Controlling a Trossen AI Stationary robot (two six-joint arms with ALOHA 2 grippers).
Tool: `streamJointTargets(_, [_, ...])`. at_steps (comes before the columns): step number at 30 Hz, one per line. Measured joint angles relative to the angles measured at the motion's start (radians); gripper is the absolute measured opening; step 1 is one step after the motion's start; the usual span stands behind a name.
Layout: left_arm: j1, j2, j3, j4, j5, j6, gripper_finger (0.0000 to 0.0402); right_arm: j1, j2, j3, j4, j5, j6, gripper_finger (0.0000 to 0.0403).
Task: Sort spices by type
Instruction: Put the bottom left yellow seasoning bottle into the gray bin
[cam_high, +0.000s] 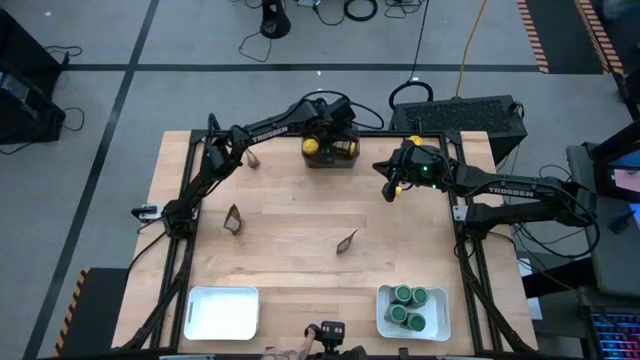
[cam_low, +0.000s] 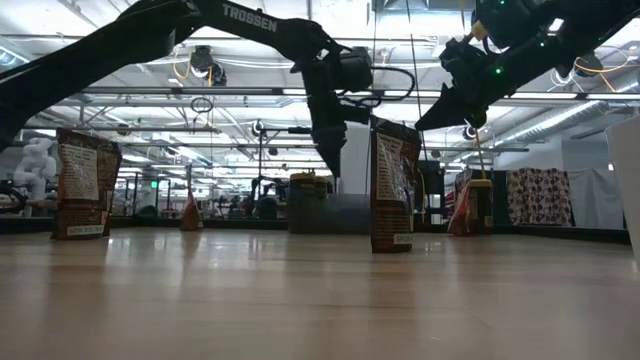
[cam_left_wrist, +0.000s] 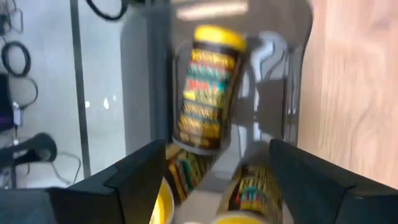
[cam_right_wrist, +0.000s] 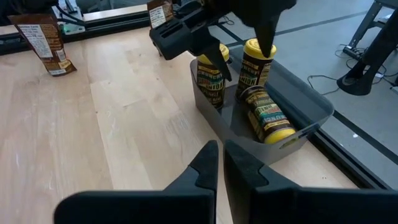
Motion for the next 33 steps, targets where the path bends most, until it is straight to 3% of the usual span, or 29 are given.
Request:
streamJointTargets(6, [0.000,-0.008,0.000,0.074,0.089,-0.002,0.0290,0.000,0.000,0.001,-0.031,0.000,-0.001,0.0006])
streamJointTargets(12, [0.005,-0.032,0.001,0.093,0.091,0.003,0.0290,0.000,0.000,0.001,-0.030,0.000,-0.002,0.0006])
streamJointTargets(20, [0.026,0.041,0.000,0.220,0.098,0.026,0.0290,0.006,0.000,0.001,-0.066,-0.045,0.018,0.0006])
streamJointTargets(33, [0.068,0.123,-0.001,0.213,0.089,0.048,0.0290,0.027,0.000,0.001,-0.109,-0.048,0.016,0.0006])
